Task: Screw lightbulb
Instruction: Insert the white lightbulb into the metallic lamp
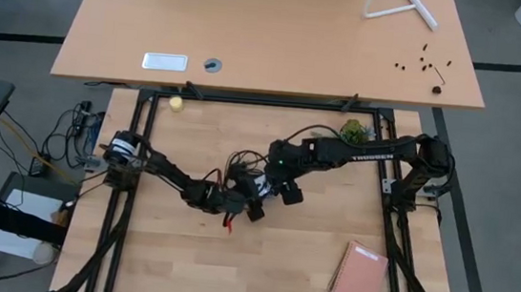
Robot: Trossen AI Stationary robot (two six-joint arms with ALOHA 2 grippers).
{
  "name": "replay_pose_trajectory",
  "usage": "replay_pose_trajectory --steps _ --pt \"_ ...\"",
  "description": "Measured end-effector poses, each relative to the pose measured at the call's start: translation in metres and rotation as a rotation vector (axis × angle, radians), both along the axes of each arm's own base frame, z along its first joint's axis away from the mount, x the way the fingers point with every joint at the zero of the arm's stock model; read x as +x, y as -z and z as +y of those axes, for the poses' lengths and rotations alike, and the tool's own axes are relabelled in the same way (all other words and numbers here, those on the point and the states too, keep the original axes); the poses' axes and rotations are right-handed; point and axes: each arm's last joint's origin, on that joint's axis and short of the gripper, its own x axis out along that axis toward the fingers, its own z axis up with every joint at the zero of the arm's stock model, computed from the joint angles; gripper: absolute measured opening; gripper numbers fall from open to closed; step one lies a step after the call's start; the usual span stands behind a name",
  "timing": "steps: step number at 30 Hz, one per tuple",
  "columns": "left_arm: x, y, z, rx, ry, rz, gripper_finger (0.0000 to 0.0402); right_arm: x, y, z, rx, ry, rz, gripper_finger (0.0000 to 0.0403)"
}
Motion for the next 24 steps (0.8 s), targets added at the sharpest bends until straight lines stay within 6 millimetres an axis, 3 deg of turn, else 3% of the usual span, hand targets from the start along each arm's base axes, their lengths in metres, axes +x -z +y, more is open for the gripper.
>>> replay_pose_trajectory --steps 7,12,24 --pt "0.004 0.009 0.008 -0.002 -0.015 -0.012 0.0293 0.002 0.001 0.0 0.018 -0.01 -0.01 0.0263" --pt "0.009 0.025 0.007 0.011 0.028 -0.039 0.0286 0.004 0.004 -0.004 0.024 -0.004 -0.008 0.0268" --pt "0.011 0.032 0.007 0.061 0.01 -0.061 0.0205 0.001 0.008 -0.013 0.087 0.014 0.011 0.0266"
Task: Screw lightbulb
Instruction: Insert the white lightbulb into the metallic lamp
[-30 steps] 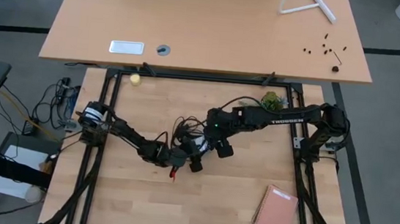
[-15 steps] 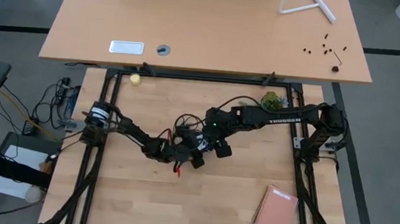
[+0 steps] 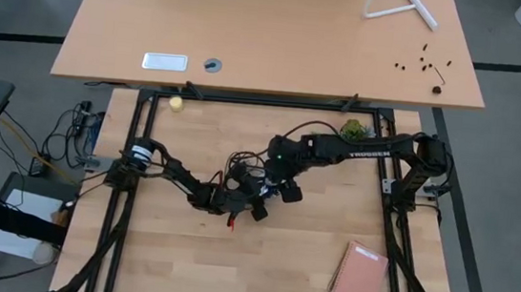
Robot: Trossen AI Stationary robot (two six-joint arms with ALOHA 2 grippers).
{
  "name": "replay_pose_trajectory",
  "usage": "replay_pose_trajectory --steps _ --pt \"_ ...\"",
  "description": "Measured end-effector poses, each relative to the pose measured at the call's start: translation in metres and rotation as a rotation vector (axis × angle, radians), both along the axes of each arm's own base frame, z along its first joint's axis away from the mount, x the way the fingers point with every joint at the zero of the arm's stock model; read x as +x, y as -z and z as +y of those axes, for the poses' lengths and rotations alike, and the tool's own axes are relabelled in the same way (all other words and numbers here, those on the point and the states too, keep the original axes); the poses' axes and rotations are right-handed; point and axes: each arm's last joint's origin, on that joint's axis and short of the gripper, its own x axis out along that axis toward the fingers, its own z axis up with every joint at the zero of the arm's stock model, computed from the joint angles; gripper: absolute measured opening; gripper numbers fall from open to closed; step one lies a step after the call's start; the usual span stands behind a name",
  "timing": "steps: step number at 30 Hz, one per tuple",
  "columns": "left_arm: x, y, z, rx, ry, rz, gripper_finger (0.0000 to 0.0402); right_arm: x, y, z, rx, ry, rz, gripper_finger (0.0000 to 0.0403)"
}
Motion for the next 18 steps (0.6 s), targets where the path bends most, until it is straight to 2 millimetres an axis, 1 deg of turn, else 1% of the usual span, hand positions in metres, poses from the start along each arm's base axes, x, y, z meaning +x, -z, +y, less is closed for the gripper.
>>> replay_pose_trajectory --steps 4,8,11,18 --pt "0.0001 -0.0001 -0.0002 -0.001 0.001 -0.001 0.0191 -0.0028 0.007 0.0006 0.001 -0.033 0.013 0.0266" --pt "0.0003 -0.0005 -0.0001 -0.001 0.0 -0.005 0.0188 -0.0031 0.0092 -0.0014 -0.02 -0.068 0.004 0.0266" --pt "0.0004 -0.0007 -0.0001 -0.002 0.0 -0.007 0.0188 -0.003 0.009 -0.0044 -0.021 -0.061 -0.001 0.0266" --pt "0.0009 -0.0017 -0.0005 -0.006 0.009 -0.018 0.0187 -0.003 0.009 -0.0045 -0.03 -0.02 0.005 0.0266"
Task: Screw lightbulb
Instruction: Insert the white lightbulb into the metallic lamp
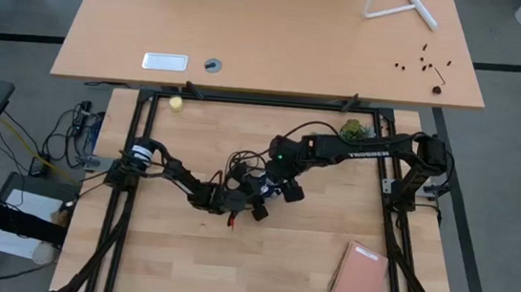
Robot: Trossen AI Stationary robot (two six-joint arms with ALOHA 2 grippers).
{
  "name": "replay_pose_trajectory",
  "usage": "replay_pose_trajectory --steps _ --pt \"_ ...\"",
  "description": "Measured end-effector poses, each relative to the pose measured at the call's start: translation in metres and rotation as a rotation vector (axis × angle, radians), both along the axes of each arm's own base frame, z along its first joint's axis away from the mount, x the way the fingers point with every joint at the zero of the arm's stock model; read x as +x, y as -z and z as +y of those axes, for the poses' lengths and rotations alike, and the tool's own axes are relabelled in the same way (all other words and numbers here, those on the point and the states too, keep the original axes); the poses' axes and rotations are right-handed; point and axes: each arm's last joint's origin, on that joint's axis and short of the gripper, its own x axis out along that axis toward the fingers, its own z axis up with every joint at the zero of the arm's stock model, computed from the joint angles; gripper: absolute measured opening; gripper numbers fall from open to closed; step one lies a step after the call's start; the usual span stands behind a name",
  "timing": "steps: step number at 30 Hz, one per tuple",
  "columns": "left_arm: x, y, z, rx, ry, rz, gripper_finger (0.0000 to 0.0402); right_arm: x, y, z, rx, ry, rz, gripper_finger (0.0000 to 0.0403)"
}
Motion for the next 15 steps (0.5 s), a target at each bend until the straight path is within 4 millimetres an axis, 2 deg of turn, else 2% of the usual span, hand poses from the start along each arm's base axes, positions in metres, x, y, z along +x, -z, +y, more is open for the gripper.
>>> replay_pose_trajectory --steps 9,15 --pt "0.0011 -0.0033 -0.0024 0.03 0.031 -0.012 0.0187 -0.0034 0.0006 0.0018 0.122 0.064 0.04 0.0265" --pt "0.0012 -0.0036 -0.0052 0.065 0.069 0.005 0.0186 -0.0045 0.0011 0.0034 0.061 -0.086 0.033 0.0265"
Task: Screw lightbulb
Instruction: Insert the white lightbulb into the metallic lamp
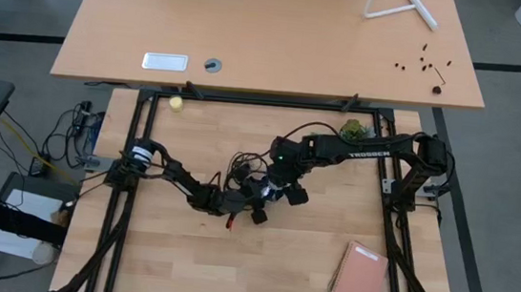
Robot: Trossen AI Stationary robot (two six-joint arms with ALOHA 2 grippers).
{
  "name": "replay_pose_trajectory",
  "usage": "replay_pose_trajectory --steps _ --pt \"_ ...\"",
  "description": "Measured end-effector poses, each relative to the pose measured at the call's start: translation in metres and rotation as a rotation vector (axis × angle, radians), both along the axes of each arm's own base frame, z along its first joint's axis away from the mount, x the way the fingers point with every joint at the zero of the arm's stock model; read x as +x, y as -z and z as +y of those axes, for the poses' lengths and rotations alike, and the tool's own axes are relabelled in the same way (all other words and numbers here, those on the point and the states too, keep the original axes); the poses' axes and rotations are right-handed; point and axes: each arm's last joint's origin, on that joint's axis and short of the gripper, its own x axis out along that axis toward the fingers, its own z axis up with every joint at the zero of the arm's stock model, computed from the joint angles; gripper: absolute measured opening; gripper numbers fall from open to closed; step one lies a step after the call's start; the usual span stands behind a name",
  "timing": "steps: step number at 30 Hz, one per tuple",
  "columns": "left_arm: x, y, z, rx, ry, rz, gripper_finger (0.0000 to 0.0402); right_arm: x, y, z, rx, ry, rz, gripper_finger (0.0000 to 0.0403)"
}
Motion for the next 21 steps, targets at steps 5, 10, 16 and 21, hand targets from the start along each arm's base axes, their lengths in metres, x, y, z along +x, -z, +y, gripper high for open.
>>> replay_pose_trajectory --steps 5,10,16,21 --pt "0.001 0.0 -0.001 -0.014 0.047 -0.005 0.0186 0.0 0.0 0.001 -0.001 -0.052 -0.01 0.0265" --pt "0.001 -0.001 -0.001 -0.02 0.041 -0.015 0.0186 0.0 0.0 0.0 0.03 0.07 0.01 0.0265" --pt "0.001 -0.003 -0.004 -0.055 0.021 -0.054 0.0186 0.001 0.001 0.001 0.093 0.29 0.047 0.0265" --pt "0.0 -0.003 -0.007 -0.051 0.013 -0.051 0.0186 0.002 0.001 0.019 0.079 0.363 0.062 0.0265"
